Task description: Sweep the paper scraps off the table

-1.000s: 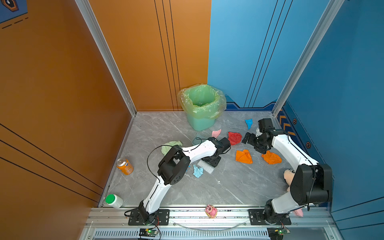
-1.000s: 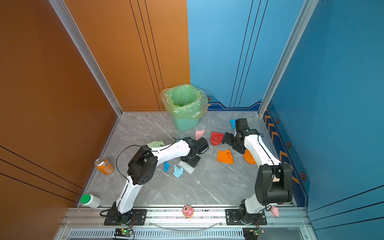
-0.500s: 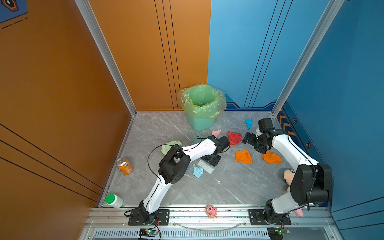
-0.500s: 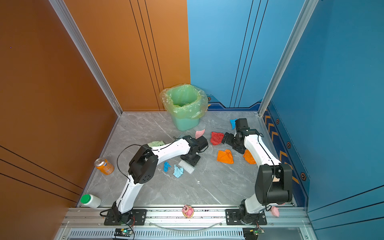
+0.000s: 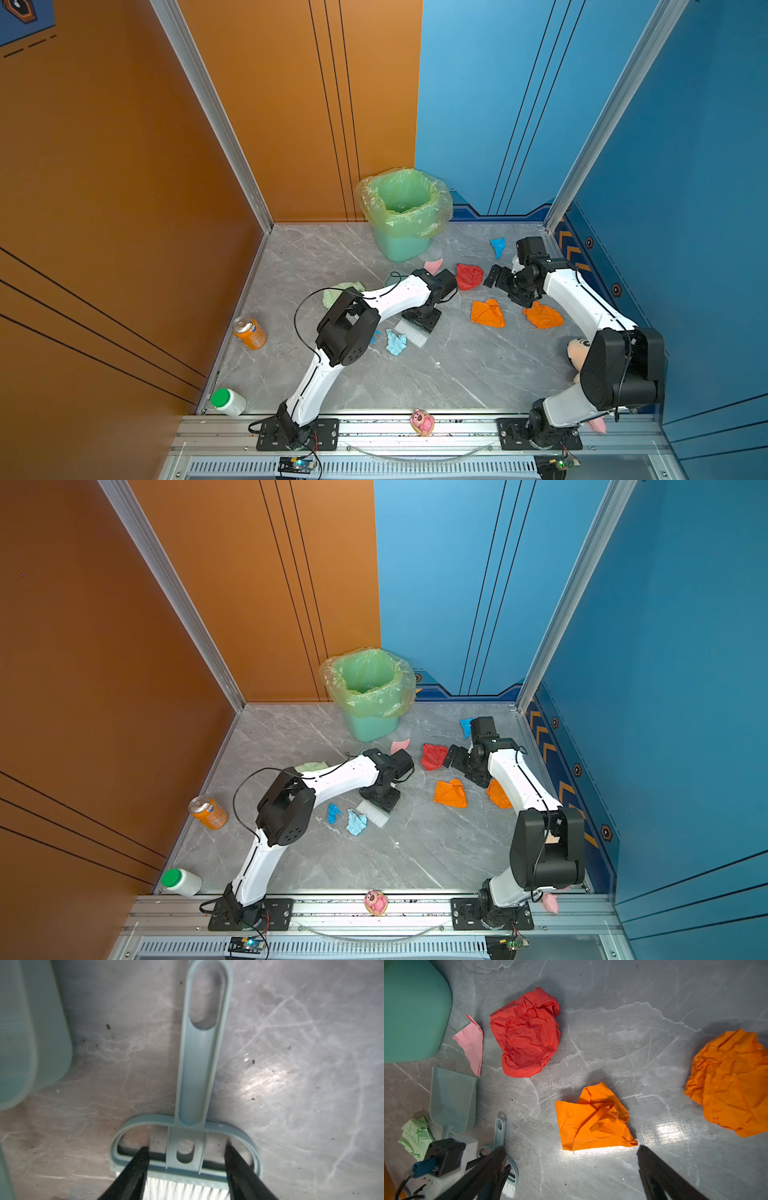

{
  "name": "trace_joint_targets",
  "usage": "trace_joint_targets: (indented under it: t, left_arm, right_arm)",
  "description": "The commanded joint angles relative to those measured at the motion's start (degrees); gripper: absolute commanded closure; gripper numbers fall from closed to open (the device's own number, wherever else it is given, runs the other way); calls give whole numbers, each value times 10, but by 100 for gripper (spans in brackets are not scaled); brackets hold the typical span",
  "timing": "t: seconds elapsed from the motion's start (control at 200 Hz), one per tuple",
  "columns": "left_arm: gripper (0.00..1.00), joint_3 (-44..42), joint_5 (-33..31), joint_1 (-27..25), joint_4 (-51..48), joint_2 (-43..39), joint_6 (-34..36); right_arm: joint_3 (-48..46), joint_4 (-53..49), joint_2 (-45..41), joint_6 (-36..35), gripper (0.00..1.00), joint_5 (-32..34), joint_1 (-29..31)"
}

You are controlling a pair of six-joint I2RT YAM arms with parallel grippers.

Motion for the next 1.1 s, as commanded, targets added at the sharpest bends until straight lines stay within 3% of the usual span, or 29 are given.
trace_joint_targets:
  t: [0.0,0.105,0.591,1.096]
  left_arm:
    - [37,-13,26,-2,-15,46,5]
    - [36,-14,29,-2,-14,47,5]
    - [56,-5,44,-3,-15,60,7]
    - [68,-3,33,-1,-15,66,8]
  right_arm:
    - [10,-11,9,4,0,1,5]
    - [12,-11,10,4,0,1,5]
    - [11,-11,10,3,0,2,6]
    - [17,-11,20,2,0,0,7]
